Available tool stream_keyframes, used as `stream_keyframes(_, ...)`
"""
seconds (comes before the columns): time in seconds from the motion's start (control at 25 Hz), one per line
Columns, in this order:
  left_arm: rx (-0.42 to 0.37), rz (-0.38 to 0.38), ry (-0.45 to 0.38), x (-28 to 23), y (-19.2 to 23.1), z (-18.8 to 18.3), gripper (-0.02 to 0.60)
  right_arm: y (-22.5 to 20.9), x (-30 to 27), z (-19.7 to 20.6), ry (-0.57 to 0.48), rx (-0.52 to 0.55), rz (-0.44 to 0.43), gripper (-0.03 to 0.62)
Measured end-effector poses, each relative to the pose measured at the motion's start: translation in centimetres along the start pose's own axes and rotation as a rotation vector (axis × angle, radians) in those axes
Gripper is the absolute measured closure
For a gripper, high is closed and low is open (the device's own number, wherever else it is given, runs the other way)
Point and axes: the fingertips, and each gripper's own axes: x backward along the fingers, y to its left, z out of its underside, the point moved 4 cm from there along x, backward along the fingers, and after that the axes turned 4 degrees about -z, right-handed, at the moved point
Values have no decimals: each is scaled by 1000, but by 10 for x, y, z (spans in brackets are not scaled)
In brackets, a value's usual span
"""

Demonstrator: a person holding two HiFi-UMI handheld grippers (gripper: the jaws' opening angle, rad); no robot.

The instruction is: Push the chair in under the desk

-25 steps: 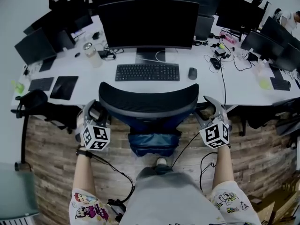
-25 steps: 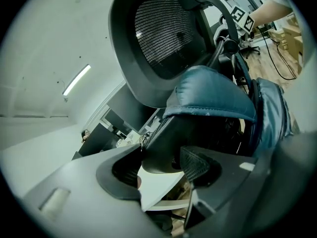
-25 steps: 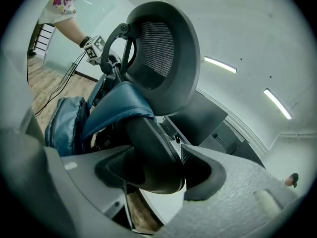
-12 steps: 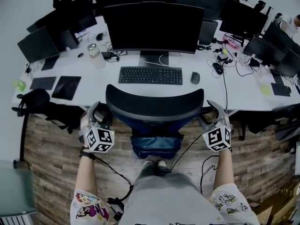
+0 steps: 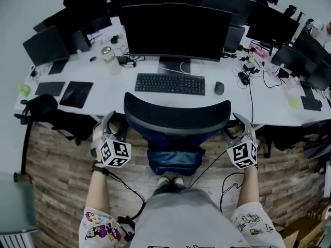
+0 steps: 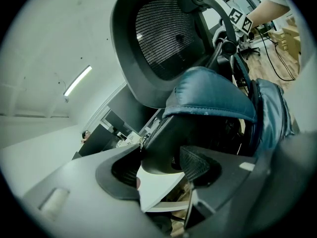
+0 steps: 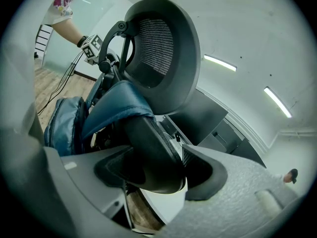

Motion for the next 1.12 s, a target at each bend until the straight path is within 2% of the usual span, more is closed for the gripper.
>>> stream_keyframes(0.24,50,9,-12,1,-2,-1,318,1,0,0,2,-8,2,303)
stream_keyframes(0.52,61,14,-3,12,0,5,316,2,5,-1,0,-43,-19,272)
stream_keyframes(0.84,162,22,-25,39,-9,1,311,12,26,-1,-14,-126,25,255)
stream_keyframes(1.12,334,73,-97,61,-28,-22,313,33,51,-13,-81,-238,23,255)
